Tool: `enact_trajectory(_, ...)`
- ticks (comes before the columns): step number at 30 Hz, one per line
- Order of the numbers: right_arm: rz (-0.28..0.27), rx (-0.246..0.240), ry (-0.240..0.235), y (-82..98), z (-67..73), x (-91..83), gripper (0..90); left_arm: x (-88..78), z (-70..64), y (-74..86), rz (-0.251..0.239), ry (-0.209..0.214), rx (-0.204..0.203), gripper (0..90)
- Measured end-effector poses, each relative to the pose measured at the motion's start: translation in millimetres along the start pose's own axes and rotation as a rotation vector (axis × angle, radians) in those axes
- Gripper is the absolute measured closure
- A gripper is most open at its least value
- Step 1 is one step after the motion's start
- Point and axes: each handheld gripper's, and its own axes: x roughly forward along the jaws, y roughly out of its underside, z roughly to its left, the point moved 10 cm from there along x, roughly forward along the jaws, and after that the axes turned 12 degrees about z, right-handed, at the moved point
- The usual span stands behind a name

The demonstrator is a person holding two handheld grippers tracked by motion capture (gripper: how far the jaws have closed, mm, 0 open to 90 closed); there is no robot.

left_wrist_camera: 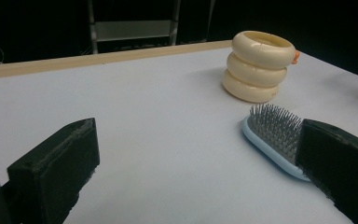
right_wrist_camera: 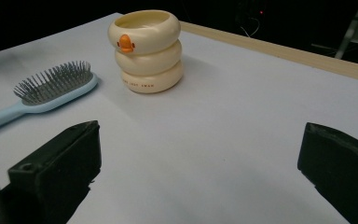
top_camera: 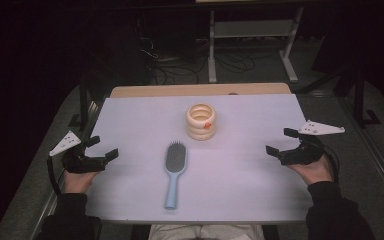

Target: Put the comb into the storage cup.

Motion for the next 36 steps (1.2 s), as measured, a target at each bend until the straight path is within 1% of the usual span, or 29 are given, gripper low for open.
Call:
enact_trajectory(10, 0.015, 0.001, 0.006, 1.9, 1.9, -0.5, 0.0, -0.7, -0.3, -0.3, -0.003, -0.002, -0.006, 0.0)
enact_trajectory(12, 0.015, 0.001, 0.006, 1.9, 2.1, -0.5, 0.0, -1.2, -1.4, -0.9, -0.01, 0.007, -0.013, 0.0)
enact_trajectory(14, 0.019, 0.001, 0.005, 2.4, 2.6, -0.4, 0.0, -1.2, -3.0, -1.2, -0.01, 0.004, -0.011, 0.0)
enact_trajectory(15, 0.021, 0.0, 0.005, 2.6, 3.0, -0.1, 0.0, -1.3, -3.2, -1.2, -0.005, -0.002, -0.002, 0.0)
enact_trajectory(20, 0.019, -0.002, 0.003, 1.8, 3.0, 0.4, 0.0, -1.3, -7.2, -5.0, -0.008, -0.001, 0.0, 0.0)
enact_trajectory(25, 0.02, -0.006, 0.001, 1.7, 4.2, 0.6, 0.0, 0.3, -9.1, -9.2, 0.006, -0.01, 0.013, 0.0)
enact_trajectory(28, 0.022, -0.004, -0.002, 2.0, 4.2, 0.9, 0.0, 0.3, -11.5, -12.4, 0.008, -0.001, 0.015, 0.0)
enact_trajectory(32, 0.022, -0.004, -0.001, 1.9, 4.5, 0.8, 0.0, 1.1, -14.9, -14.7, 0.023, 0.003, 0.035, 0.0)
enact_trajectory(36, 0.021, -0.003, -0.001, 2.0, 4.5, 0.6, 0.0, 2.3, -17.4, -16.6, 0.022, 0.016, 0.034, 0.0)
